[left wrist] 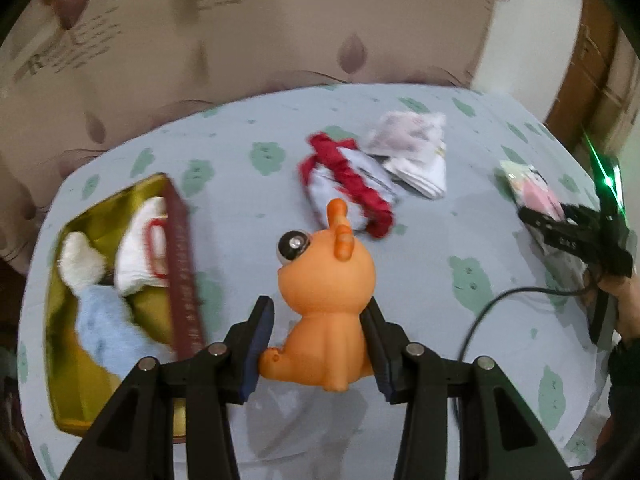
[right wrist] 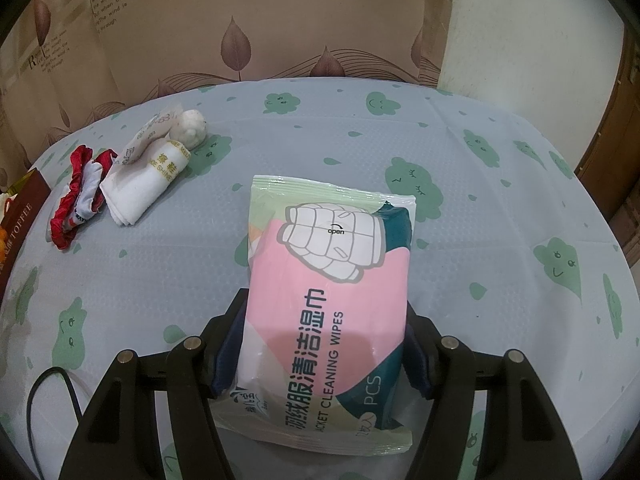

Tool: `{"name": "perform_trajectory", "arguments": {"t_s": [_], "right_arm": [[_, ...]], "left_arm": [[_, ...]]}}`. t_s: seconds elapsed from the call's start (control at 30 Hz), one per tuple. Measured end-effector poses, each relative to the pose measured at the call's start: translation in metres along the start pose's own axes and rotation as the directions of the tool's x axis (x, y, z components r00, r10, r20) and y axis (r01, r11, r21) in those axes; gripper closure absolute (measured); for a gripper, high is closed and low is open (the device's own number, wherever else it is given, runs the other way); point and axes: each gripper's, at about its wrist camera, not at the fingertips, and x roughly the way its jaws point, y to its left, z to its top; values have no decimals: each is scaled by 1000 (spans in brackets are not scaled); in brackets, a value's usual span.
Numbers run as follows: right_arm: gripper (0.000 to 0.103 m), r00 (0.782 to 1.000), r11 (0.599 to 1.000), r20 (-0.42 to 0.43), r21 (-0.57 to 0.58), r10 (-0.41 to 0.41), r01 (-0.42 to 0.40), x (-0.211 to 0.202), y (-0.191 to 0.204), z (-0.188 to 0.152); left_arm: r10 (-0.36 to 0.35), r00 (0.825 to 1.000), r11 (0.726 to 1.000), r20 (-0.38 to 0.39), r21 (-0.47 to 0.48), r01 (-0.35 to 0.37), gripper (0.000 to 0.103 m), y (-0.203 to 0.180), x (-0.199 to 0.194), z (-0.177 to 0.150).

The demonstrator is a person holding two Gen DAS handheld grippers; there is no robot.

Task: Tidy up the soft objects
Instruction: 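Carry the orange toy figure into the tin box and open the left tool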

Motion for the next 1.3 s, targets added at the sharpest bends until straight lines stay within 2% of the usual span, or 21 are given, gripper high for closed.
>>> {"name": "perform_trajectory", "arguments": {"t_s": [0.13,0.43,0.93,1.3], "right_arm": [[38,1000,1000,0,0,0,0,0,1,0],[38,1000,1000,-1,1,1,-1,0,1,0],[38,1000,1000,-1,1,2,-2,0,1,0],[38,1000,1000,-2,1,2,-2,0,1,0]], "left_arm": [[44,999,998,22,-55,-43,58,27,-10,2],[141,990,977,15,-165,-137,58,84,-20,-6],[192,981,923,-21,-334,-188,58,157,-21,-31],[219,975,908,-48,-355,-222,58,179,-19,-50]]}}
